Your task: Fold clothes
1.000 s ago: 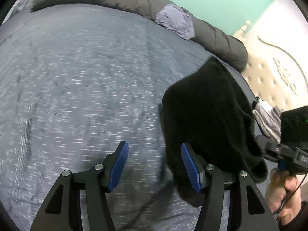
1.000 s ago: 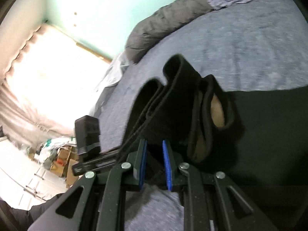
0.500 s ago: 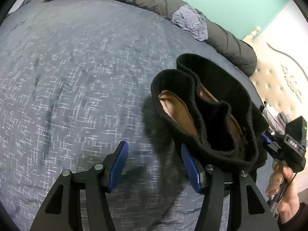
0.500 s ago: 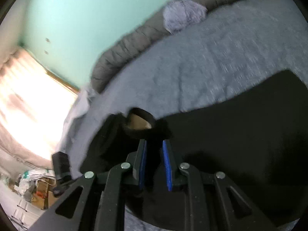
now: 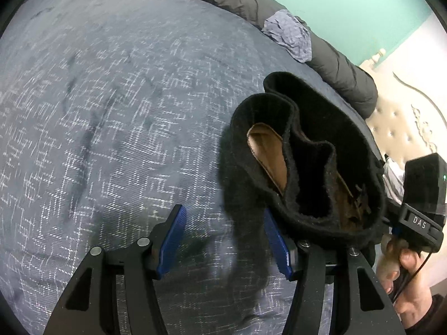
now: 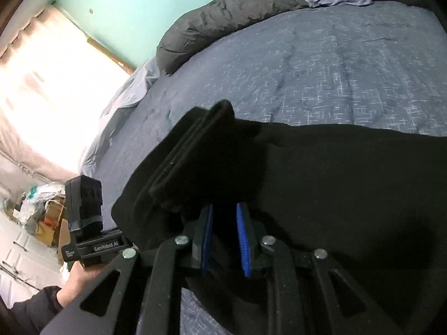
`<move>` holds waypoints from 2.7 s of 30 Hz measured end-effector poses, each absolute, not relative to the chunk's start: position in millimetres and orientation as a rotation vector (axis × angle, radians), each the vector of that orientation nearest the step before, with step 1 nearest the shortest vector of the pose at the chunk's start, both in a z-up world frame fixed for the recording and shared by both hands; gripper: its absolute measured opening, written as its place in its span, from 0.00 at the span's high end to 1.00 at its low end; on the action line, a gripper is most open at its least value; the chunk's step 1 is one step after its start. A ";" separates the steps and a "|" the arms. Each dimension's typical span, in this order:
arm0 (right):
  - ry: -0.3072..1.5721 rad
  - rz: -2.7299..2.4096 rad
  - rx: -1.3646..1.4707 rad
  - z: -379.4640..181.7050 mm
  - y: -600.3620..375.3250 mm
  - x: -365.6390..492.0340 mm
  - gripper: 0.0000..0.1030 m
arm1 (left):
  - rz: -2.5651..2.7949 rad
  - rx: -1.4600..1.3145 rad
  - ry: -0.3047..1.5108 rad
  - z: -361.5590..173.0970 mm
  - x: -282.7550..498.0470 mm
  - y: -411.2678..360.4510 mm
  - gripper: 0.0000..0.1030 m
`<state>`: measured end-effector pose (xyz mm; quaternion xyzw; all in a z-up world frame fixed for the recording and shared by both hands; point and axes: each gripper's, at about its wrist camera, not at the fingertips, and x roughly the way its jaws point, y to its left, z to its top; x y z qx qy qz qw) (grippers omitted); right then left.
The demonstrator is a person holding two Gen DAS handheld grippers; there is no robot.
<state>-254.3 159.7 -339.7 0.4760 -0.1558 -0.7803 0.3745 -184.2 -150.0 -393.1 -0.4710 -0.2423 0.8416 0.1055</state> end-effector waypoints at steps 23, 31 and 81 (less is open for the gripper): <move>0.194 -2.196 1.087 -337.8 72.4 -179.3 0.37 | 2.587 -1.312 -0.926 -387.2 -143.2 -214.0 0.41; 0.311 -2.258 1.081 -347.3 55.2 -185.8 0.39 | 2.595 -1.309 -0.889 -383.4 -144.7 -212.0 0.41; -0.654 -2.745 1.110 -304.5 405.0 -199.3 0.68 | 2.570 -1.296 -0.810 -380.0 -148.2 -182.5 0.41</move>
